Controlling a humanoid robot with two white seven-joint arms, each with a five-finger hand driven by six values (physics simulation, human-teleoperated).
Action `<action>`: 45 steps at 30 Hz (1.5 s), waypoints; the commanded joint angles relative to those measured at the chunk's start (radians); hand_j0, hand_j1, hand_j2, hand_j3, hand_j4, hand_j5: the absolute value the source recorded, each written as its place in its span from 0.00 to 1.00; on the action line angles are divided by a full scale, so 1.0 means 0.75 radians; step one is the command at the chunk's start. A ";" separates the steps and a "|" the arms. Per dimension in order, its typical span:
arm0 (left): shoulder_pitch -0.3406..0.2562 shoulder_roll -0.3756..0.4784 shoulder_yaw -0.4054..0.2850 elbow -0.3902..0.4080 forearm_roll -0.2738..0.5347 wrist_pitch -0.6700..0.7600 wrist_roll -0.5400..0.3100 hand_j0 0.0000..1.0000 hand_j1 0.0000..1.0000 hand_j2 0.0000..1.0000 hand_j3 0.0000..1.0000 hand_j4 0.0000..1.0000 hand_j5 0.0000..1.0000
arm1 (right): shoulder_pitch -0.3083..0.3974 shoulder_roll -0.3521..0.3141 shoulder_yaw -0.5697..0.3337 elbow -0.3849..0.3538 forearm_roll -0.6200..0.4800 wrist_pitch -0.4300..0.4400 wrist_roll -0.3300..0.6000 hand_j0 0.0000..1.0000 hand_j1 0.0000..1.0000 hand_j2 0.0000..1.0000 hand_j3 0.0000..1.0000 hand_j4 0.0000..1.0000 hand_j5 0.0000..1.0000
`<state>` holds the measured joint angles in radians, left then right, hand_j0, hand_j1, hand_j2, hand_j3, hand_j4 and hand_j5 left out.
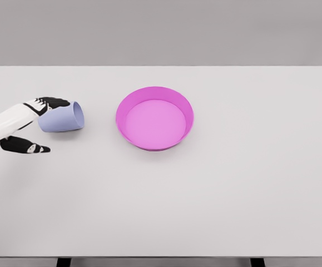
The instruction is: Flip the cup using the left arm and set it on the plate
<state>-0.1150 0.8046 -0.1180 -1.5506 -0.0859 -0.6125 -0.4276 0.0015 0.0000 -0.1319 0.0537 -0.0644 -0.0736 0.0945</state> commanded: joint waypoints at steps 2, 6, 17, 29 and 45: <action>-0.002 -0.007 -0.049 0.002 0.119 0.088 -0.013 1.00 1.00 1.00 1.00 1.00 1.00 | 0.000 0.000 0.000 0.000 0.000 0.000 0.001 1.00 1.00 1.00 1.00 1.00 1.00; -0.100 -0.009 -0.178 0.061 0.161 0.254 -0.013 1.00 1.00 1.00 1.00 1.00 1.00 | 0.000 0.000 0.000 0.000 0.000 0.000 -0.001 1.00 1.00 1.00 1.00 1.00 1.00; -0.362 0.034 -0.503 0.292 0.395 0.244 -0.013 1.00 1.00 1.00 1.00 1.00 1.00 | 0.000 0.000 0.000 0.000 0.000 0.000 0.001 1.00 1.00 1.00 1.00 1.00 1.00; -0.432 0.017 -0.507 0.335 0.374 0.440 -0.013 1.00 1.00 1.00 1.00 1.00 1.00 | 0.000 0.000 0.000 0.000 0.000 0.000 0.001 1.00 1.00 1.00 1.00 1.00 1.00; -0.538 0.026 -0.655 0.339 0.323 0.539 -0.013 1.00 1.00 1.00 1.00 1.00 1.00 | 0.000 0.000 0.000 0.000 0.000 0.000 -0.001 1.00 1.00 1.00 1.00 1.00 1.00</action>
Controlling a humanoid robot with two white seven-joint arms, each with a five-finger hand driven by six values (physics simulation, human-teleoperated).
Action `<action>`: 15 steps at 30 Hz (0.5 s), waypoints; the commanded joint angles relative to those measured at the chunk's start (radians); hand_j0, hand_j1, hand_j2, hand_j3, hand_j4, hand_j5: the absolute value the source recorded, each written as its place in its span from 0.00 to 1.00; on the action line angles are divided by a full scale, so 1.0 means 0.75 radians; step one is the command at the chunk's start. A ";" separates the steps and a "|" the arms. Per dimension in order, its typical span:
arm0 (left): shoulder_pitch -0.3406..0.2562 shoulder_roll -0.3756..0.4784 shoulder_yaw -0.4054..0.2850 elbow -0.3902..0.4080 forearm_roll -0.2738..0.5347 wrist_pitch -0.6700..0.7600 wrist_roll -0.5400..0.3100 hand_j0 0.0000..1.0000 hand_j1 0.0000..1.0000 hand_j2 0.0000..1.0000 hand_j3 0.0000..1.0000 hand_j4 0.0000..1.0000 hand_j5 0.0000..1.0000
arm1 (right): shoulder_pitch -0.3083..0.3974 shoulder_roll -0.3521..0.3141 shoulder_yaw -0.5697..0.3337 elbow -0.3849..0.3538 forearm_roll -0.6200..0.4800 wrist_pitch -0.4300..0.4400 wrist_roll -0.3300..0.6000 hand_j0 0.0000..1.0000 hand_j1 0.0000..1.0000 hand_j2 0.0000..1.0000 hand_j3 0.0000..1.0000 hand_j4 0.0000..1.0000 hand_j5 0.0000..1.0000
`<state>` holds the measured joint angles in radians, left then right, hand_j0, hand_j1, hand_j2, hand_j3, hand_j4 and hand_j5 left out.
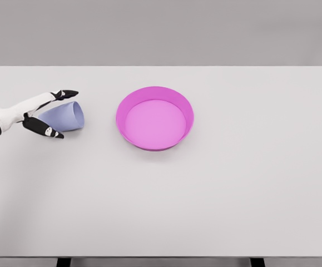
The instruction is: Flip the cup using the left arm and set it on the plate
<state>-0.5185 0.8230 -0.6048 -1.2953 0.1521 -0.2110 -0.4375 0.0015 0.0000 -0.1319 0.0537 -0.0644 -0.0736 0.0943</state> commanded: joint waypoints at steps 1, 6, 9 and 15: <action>0.000 0.003 -0.006 -0.001 0.006 0.005 0.002 1.00 1.00 1.00 1.00 1.00 1.00 | 0.000 0.000 0.000 0.000 0.000 0.000 -0.001 1.00 1.00 1.00 1.00 1.00 1.00; -0.018 -0.011 -0.018 0.001 0.000 0.005 0.002 1.00 1.00 1.00 1.00 1.00 1.00 | 0.000 0.000 0.000 0.000 0.000 0.000 -0.001 1.00 1.00 1.00 1.00 1.00 1.00; -0.031 -0.011 -0.036 0.011 0.000 0.007 0.002 1.00 1.00 1.00 1.00 1.00 1.00 | 0.000 0.000 0.000 0.000 0.000 0.000 0.001 1.00 1.00 1.00 1.00 1.00 1.00; -0.041 -0.034 -0.053 0.027 -0.027 0.109 0.002 1.00 1.00 1.00 1.00 1.00 1.00 | 0.000 0.000 0.000 0.000 0.000 0.000 0.001 1.00 1.00 1.00 1.00 1.00 1.00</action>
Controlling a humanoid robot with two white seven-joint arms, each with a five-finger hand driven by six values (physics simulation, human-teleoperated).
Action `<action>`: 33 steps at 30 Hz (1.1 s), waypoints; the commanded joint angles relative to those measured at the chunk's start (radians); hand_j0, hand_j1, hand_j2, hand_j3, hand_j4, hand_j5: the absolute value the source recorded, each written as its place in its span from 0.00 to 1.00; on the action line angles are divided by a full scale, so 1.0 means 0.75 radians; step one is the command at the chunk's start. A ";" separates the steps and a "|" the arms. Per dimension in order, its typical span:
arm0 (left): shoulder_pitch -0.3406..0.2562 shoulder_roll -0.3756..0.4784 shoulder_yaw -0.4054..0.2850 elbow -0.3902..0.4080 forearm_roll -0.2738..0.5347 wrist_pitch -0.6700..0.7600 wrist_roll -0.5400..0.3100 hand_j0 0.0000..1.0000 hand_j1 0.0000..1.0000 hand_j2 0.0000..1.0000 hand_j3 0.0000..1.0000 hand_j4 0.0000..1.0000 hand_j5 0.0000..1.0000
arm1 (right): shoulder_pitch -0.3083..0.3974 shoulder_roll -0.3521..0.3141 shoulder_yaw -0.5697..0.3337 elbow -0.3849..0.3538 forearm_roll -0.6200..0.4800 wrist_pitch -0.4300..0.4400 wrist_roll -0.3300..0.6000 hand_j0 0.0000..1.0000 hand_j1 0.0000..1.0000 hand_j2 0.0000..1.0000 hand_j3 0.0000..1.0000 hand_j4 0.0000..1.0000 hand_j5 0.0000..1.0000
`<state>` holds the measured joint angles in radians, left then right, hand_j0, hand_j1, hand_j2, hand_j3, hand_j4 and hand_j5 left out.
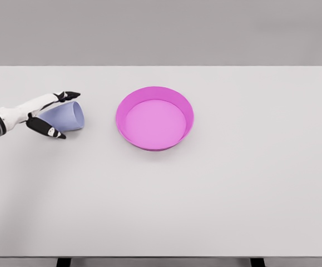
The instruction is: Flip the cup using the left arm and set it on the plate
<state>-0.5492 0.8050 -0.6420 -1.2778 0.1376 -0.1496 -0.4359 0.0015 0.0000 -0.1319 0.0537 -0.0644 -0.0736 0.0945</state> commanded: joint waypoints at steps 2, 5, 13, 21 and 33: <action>-0.002 -0.028 -0.003 0.004 -0.012 0.032 0.000 0.98 0.98 0.98 0.98 0.98 0.98 | 0.000 0.000 0.000 0.000 0.000 0.000 0.001 1.00 1.00 1.00 1.00 1.00 1.00; -0.008 -0.030 -0.003 0.004 -0.018 0.030 0.000 0.92 0.92 0.92 0.92 0.92 0.92 | 0.000 0.000 0.000 0.000 0.000 0.000 -0.001 1.00 1.00 1.00 1.00 1.00 1.00; -0.008 -0.032 -0.003 0.004 -0.018 0.030 0.002 0.81 0.81 0.81 0.81 0.81 0.81 | 0.000 0.000 0.000 0.000 0.000 0.000 0.001 1.00 1.00 1.00 1.00 1.00 1.00; -0.018 -0.057 -0.001 0.004 -0.016 0.030 0.006 0.76 0.76 0.76 0.76 0.76 0.76 | 0.000 0.000 0.000 0.000 0.000 0.000 0.001 1.00 1.00 1.00 1.00 1.00 1.00; -0.029 -0.092 0.017 -0.008 0.013 0.011 0.009 0.75 0.75 0.75 0.75 0.75 0.75 | 0.000 0.000 0.000 0.000 0.000 0.000 0.001 1.00 1.00 1.00 1.00 1.00 1.00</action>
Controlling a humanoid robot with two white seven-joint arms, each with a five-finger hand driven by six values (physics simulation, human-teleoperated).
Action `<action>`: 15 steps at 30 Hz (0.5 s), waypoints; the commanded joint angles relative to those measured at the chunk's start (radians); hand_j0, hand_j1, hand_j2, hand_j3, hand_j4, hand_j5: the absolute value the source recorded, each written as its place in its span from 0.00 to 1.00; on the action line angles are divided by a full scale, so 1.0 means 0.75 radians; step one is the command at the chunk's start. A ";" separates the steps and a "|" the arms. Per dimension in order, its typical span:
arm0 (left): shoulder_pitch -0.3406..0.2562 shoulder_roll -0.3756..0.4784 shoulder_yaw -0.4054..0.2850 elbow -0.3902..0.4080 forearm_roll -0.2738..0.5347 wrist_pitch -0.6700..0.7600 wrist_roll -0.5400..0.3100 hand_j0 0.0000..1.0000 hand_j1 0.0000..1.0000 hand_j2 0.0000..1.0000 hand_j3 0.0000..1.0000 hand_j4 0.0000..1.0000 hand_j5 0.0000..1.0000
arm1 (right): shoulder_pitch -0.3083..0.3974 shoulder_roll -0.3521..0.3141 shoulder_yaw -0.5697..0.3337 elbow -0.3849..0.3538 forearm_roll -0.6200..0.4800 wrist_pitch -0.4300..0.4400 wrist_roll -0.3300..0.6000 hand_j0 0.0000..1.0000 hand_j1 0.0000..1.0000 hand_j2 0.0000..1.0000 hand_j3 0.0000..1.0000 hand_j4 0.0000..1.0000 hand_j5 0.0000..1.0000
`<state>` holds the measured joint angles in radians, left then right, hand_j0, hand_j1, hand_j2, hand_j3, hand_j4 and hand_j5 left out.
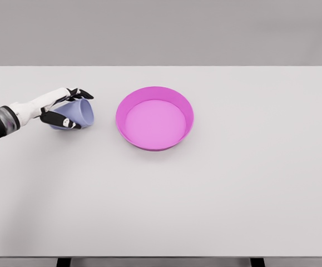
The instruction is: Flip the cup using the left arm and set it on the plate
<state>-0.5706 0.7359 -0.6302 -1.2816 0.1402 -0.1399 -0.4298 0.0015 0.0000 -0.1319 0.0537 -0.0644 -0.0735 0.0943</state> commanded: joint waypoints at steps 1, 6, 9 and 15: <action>0.000 0.003 0.004 -0.007 0.009 -0.002 0.000 0.75 0.75 0.75 0.75 0.75 0.75 | 0.000 0.000 0.000 0.000 0.000 0.000 0.001 1.00 1.00 1.00 1.00 1.00 1.00; -0.004 0.003 0.028 -0.017 0.022 -0.012 0.000 0.74 0.74 0.74 0.74 0.74 0.74 | 0.000 0.000 0.000 0.000 0.000 0.000 -0.001 1.00 1.00 1.00 1.00 1.00 1.00; -0.006 0.003 0.030 -0.028 0.046 -0.051 0.000 0.74 0.74 0.74 0.74 0.74 0.74 | 0.000 0.000 0.000 0.000 0.000 0.000 0.001 1.00 1.00 1.00 1.00 1.00 1.00; -0.002 -0.010 0.075 -0.073 0.050 -0.085 0.000 0.74 0.74 0.74 0.74 0.74 0.74 | 0.000 0.000 0.000 0.000 0.000 0.000 0.001 1.00 1.00 1.00 1.00 1.00 1.00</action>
<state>-0.5722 0.7309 -0.5860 -1.3230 0.1714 -0.1906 -0.4299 0.0015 0.0000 -0.1319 0.0537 -0.0644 -0.0736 0.0941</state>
